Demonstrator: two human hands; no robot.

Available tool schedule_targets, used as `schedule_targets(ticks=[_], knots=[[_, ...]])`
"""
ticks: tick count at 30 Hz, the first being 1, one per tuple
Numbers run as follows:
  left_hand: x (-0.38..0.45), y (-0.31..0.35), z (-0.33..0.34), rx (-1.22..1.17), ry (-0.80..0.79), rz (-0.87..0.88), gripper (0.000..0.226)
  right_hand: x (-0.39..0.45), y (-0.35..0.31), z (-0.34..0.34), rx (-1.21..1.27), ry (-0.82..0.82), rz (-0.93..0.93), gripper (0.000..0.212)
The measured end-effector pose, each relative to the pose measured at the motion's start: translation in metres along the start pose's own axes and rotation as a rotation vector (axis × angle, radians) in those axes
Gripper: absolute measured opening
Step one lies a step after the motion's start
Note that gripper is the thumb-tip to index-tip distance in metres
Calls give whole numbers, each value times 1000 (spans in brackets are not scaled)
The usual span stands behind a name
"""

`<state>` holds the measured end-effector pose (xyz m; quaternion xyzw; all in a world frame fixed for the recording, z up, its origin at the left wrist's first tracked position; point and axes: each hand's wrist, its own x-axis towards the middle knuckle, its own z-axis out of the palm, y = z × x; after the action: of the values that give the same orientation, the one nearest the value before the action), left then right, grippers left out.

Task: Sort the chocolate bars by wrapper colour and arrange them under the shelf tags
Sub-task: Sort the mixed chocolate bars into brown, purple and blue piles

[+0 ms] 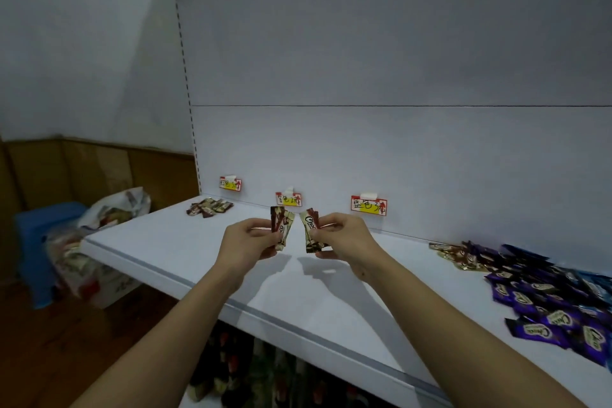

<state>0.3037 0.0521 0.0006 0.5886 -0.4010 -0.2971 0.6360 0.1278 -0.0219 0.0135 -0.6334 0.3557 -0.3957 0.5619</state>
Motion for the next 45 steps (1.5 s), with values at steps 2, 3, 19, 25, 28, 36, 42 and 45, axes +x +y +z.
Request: schedule_targets(ticks=[2,3,19,25,28,36,42,45], knots=[[18,-10,-25,-3,45,-18,17,17,7,27,-20,-31,14,18],[28,-17,-38,2,63,-25,18,28,11,41,-32,-45,24,18],[207,-77,-222,360,174,9,23,219,52,229,-142,9,141,21],[271,-88,-245,455,88,17,22,276,62,257,-156,76,159,14],[295,-93,-248,540,31,66,25,294,69,262,-223,120,139,16],[341,-102,-254,759,-144,131,32,314,72,270,-589,103,26,21],[350,-97,-252,811,-196,115,40,314,69,261,-572,107,-1,7],[345,-93,-246,825,-180,112,42,309,67,256,-556,98,-1,3]])
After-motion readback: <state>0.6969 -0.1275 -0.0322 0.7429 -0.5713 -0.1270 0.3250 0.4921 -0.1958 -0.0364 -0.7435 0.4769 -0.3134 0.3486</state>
